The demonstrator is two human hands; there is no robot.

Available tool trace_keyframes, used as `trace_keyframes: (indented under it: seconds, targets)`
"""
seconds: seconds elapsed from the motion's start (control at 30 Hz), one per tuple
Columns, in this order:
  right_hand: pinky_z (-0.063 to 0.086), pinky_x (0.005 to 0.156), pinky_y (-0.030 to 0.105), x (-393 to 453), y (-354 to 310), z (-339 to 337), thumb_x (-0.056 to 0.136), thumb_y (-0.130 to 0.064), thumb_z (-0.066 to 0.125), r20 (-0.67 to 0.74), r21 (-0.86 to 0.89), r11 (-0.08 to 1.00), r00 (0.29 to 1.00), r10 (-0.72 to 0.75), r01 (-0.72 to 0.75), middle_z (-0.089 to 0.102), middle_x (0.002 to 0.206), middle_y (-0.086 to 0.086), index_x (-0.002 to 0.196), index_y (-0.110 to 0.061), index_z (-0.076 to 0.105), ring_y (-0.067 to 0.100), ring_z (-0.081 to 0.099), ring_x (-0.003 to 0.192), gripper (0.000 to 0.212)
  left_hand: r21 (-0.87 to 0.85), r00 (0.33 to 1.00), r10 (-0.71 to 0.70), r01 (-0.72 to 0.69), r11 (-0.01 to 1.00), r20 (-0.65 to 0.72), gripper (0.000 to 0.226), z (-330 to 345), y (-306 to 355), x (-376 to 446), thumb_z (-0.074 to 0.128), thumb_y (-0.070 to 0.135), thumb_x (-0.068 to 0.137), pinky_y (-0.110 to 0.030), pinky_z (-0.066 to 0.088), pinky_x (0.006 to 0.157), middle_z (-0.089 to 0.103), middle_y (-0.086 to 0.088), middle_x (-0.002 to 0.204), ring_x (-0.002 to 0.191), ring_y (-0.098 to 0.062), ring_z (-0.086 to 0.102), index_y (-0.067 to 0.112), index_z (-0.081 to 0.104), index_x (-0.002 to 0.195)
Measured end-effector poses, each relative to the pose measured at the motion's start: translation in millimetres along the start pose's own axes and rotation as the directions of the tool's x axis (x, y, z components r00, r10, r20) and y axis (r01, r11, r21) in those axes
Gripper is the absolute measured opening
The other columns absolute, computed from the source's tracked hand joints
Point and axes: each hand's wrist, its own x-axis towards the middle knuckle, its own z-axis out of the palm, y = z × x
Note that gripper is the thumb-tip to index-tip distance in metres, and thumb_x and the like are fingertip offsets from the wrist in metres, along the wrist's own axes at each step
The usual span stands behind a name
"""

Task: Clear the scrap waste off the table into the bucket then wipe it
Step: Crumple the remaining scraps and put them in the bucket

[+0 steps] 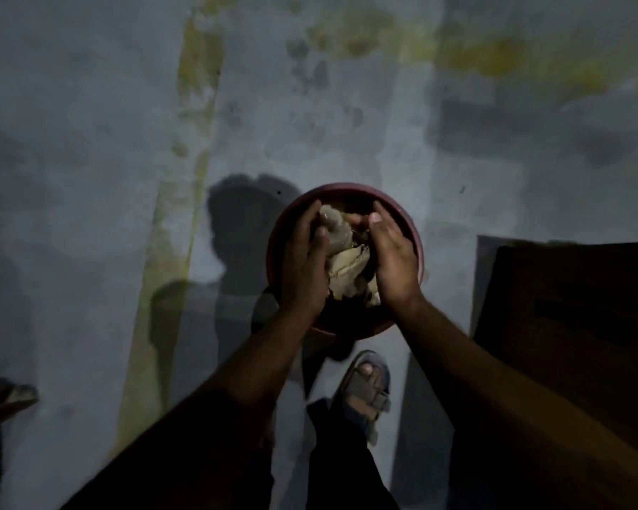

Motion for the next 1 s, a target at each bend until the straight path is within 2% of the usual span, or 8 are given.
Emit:
trace_keyframes:
  seconds: [0.1, 0.23, 0.33, 0.43, 0.6, 0.83, 0.9, 1.0]
  targets:
    - [0.032, 0.117, 0.025, 10.3, 14.7, -12.4, 0.103, -0.039, 0.045, 0.127, -0.105, 0.993, 0.991, -0.046, 0.059, 0.034, 0.163, -0.004, 0.136, -0.029, 0.064, -0.021, 0.034, 0.132, 0.039, 0.134, 0.997, 0.011, -0.021, 0.991, 0.076, 0.068, -12.2, -26.0, 4.3, 0.033, 0.053, 0.096, -0.029, 0.029, 0.117, 0.044, -0.007, 0.154, 0.141, -0.014, 0.039, 0.012, 0.043, 0.149]
    - [0.028, 0.123, 0.040, 10.5, 19.6, -24.6, 0.104, -0.032, 0.045, 0.118, -0.327, 0.929, 0.982, -0.145, 0.176, 0.035, 0.162, -0.003, 0.143, -0.026, 0.056, 0.004, 0.032, 0.147, 0.041, 0.299, 0.993, 0.099, -0.113, 0.947, 0.061, 0.058, -24.6, -33.5, -0.9, 0.033, 0.045, 0.101, -0.035, 0.025, 0.120, 0.037, -0.006, 0.159, 0.147, -0.020, 0.032, 0.017, 0.037, 0.152]
    - [0.026, 0.120, 0.047, 9.5, 26.2, -24.5, 0.101, -0.040, 0.041, 0.188, -0.596, 0.746, 0.954, -0.232, 0.298, 0.032, 0.163, -0.004, 0.147, -0.027, 0.050, 0.022, 0.030, 0.149, 0.049, 0.572, 0.951, 0.225, -0.307, 0.760, 0.212, 0.059, -22.2, -35.2, -2.2, 0.040, 0.036, 0.099, -0.042, 0.025, 0.119, 0.034, -0.011, 0.160, 0.147, -0.029, 0.031, 0.016, 0.034, 0.154]
    - [0.015, 0.121, 0.053, 14.1, 42.8, -14.7, 0.098, -0.051, 0.030, 0.352, -0.787, 0.485, 0.923, -0.153, 0.381, 0.016, 0.169, -0.002, 0.155, -0.029, 0.034, 0.023, 0.013, 0.155, 0.061, 0.741, 0.890, 0.207, -0.454, 0.494, 0.406, 0.062, -12.2, -59.3, -3.9, 0.040, 0.034, 0.100, -0.048, 0.027, 0.120, 0.028, -0.009, 0.164, 0.151, -0.028, 0.025, 0.014, 0.030, 0.157]
    - [0.001, 0.123, 0.058, 34.1, 90.3, -0.1, 0.096, -0.058, 0.007, 0.431, -0.884, 0.203, 0.902, 0.002, 0.422, -0.007, 0.170, 0.004, 0.162, -0.023, 0.004, 0.022, -0.006, 0.157, 0.075, 0.801, 0.858, 0.110, -0.509, 0.317, 0.502, 0.060, -0.3, -107.0, 12.1, 0.030, 0.029, 0.103, -0.053, 0.026, 0.120, 0.022, -0.013, 0.166, 0.153, -0.029, 0.021, 0.006, 0.023, 0.158]
    - [0.007, 0.120, 0.062, 74.0, 137.4, 6.6, 0.100, -0.051, 0.014, 0.410, -0.906, 0.101, 0.911, -0.039, 0.412, 0.002, 0.170, 0.010, 0.162, -0.016, 0.008, 0.030, 0.002, 0.157, 0.071, 0.872, 0.931, 0.051, -0.358, 0.333, 0.363, 0.061, 29.4, -145.2, 38.4, 0.037, 0.031, 0.091, -0.047, 0.046, 0.103, 0.062, -0.011, 0.136, 0.122, -0.031, 0.059, 0.009, 0.051, 0.146]
    - [0.006, 0.121, 0.061, 76.2, 135.6, 7.1, 0.101, -0.051, 0.014, 0.415, -0.905, 0.098, 0.910, -0.020, 0.415, -0.004, 0.170, 0.010, 0.162, -0.016, 0.004, 0.030, -0.001, 0.157, 0.070, 0.878, 0.922, 0.013, -0.373, 0.302, 0.387, 0.061, 28.6, -144.8, 41.6, 0.036, 0.033, 0.089, -0.043, 0.049, 0.097, 0.066, -0.011, 0.130, 0.119, -0.030, 0.062, 0.009, 0.056, 0.141]
    - [0.004, 0.122, 0.059, 68.0, 115.9, 5.5, 0.105, -0.050, 0.020, 0.401, -0.905, 0.154, 0.916, -0.010, 0.397, -0.010, 0.170, 0.007, 0.162, -0.020, 0.001, 0.027, -0.008, 0.156, 0.067, 0.867, 0.907, 0.009, -0.405, 0.290, 0.420, 0.063, 19.9, -129.1, 36.3, 0.032, 0.035, 0.094, -0.045, 0.043, 0.104, 0.054, -0.014, 0.146, 0.133, -0.032, 0.052, 0.007, 0.046, 0.148]
